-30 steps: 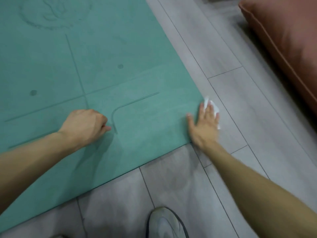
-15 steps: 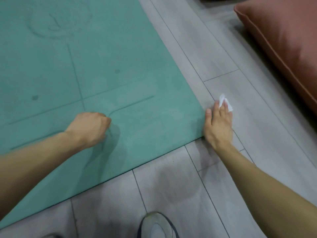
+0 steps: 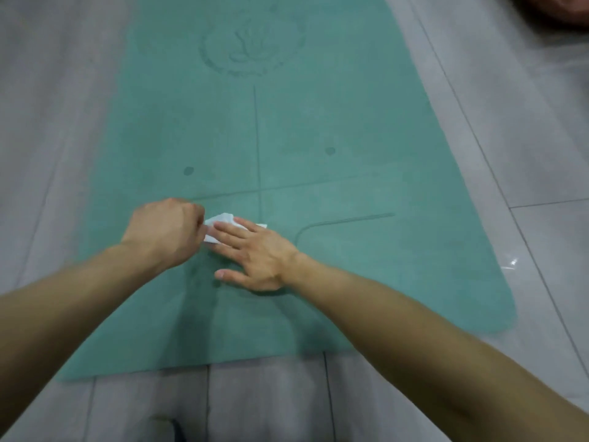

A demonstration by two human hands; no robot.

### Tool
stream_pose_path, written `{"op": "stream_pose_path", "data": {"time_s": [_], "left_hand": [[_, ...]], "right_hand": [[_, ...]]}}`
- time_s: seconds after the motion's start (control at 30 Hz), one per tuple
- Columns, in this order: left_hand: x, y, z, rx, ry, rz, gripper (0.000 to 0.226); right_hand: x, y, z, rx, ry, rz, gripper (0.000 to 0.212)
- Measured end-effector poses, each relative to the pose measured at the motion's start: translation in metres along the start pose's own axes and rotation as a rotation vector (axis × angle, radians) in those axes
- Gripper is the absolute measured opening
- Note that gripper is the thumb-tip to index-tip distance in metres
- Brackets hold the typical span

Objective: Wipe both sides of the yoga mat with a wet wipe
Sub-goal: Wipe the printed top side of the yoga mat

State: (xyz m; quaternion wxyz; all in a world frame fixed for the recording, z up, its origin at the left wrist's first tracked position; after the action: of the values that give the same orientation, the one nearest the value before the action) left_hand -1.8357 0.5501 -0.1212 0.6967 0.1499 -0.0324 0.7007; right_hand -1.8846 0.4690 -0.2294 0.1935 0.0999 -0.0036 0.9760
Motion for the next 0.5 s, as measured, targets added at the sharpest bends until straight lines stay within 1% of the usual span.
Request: {"op": "stream_pose_path", "data": {"time_s": [0.07, 0.1, 0.13, 0.2, 0.27, 0.3, 0.37, 0.4, 0.43, 0.47, 0.5], "left_hand": [[0.009, 0.001, -0.007, 0.028, 0.002, 0.016, 0.024], [0.011, 0.002, -0.011, 0.039, 0.004, 0.012, 0.025], [0.010, 0.003, -0.014, 0.052, 0.003, 0.000, 0.026], [0.010, 0.008, -0.021, 0.086, -0.005, -0.027, 0.027], [0.009, 0.013, -0.024, 0.107, -0.005, -0.056, 0.027], [0.008, 0.015, -0.026, 0.122, -0.005, -0.069, 0.027], [0.007, 0.017, -0.028, 0.151, 0.005, -0.082, 0.027], [0.004, 0.015, -0.028, 0.159, 0.007, -0.091, 0.028], [0.000, 0.011, -0.029, 0.162, 0.003, -0.104, 0.028], [-0.006, 0.004, -0.030, 0.153, -0.001, -0.121, 0.028], [-0.014, -0.004, -0.030, 0.143, -0.005, -0.141, 0.028]], "right_hand": [[0.001, -0.012, -0.011, 0.079, -0.018, 0.073, 0.074], [-0.016, -0.011, -0.010, 0.070, -0.051, 0.045, 0.073], [-0.047, -0.005, -0.004, 0.026, -0.093, -0.053, 0.072], [-0.138, 0.028, 0.012, -0.070, -0.142, -0.400, 0.072], [-0.222, 0.087, 0.026, -0.090, -0.109, -0.773, 0.076], [-0.251, 0.120, 0.030, -0.086, -0.105, -0.919, 0.080], [-0.277, 0.180, 0.036, -0.118, -0.130, -1.135, 0.085], [-0.276, 0.202, 0.037, -0.141, -0.136, -1.200, 0.085], [-0.268, 0.217, 0.038, -0.166, -0.130, -1.216, 0.084], [-0.255, 0.221, 0.037, -0.182, -0.116, -1.178, 0.080], [-0.239, 0.218, 0.035, -0.179, -0.103, -1.097, 0.075]]}}
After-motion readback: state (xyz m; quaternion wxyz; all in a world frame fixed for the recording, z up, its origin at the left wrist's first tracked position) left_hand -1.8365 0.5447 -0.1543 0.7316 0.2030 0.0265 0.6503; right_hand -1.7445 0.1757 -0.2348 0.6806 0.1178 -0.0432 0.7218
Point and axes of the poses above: each hand's wrist, its own y-axis away from the middle knuckle, its own z-axis out of the back of the hand, x = y × z, the point moved 10 cm from there along -y, towards the middle knuckle, and after that the axes turned 8 degrees about z, right-handed, at the moved point
